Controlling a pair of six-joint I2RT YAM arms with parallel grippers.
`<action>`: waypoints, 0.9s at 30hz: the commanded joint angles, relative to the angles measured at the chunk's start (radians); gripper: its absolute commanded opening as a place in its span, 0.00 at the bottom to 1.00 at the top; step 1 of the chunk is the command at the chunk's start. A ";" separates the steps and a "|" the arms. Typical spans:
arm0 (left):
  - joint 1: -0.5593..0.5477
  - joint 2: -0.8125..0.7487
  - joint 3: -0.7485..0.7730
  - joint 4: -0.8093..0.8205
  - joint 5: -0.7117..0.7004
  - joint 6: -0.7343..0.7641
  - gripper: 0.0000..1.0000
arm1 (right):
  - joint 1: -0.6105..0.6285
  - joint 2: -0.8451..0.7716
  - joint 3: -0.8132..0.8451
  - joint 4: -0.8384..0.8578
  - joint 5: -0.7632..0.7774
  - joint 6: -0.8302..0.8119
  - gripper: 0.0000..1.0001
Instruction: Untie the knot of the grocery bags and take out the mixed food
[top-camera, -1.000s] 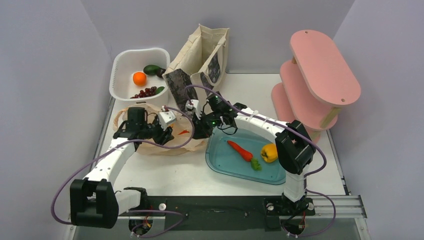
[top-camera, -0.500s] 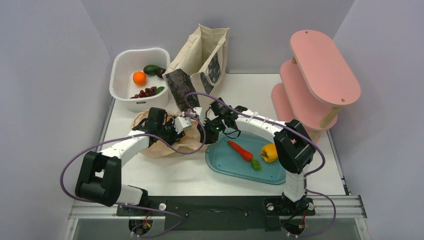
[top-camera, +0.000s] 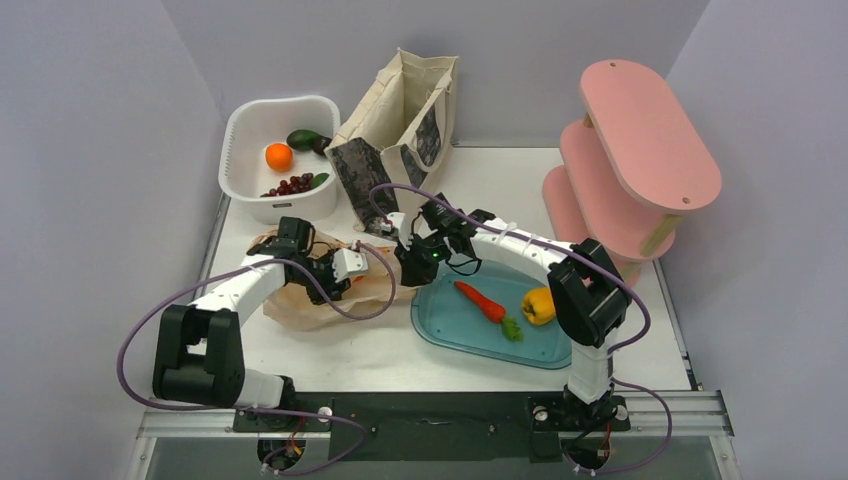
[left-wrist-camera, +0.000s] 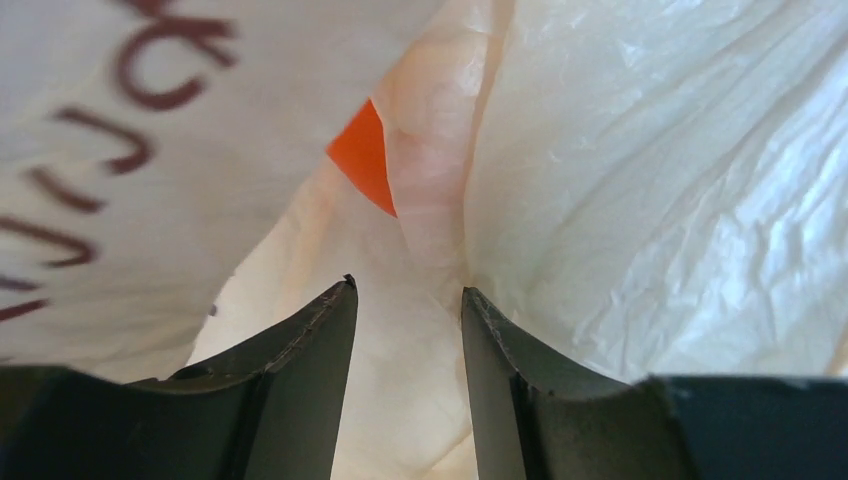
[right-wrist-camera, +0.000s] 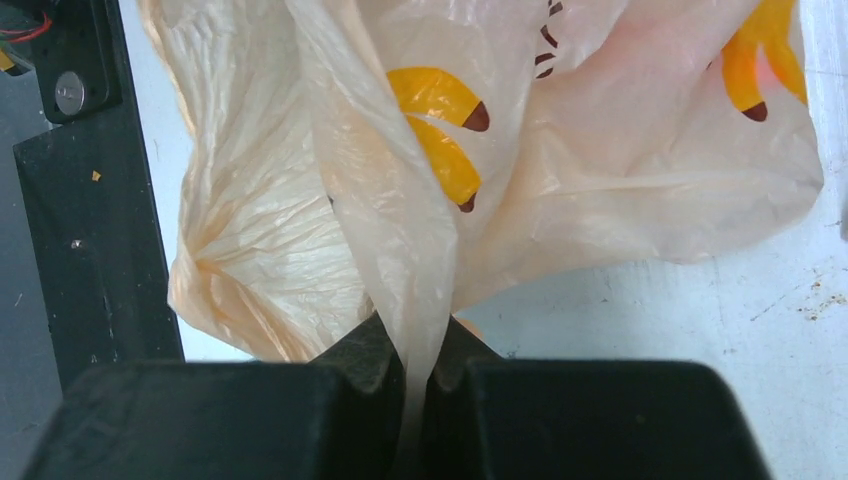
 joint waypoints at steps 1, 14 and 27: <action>0.058 -0.041 0.097 -0.011 0.210 -0.169 0.41 | -0.006 0.025 0.044 0.000 -0.009 0.007 0.00; -0.175 0.016 0.020 0.415 -0.106 -0.526 0.44 | -0.006 0.048 0.071 -0.005 -0.010 0.018 0.00; -0.152 0.151 0.029 0.198 -0.264 -0.293 0.47 | -0.014 0.044 0.074 -0.004 -0.004 0.020 0.00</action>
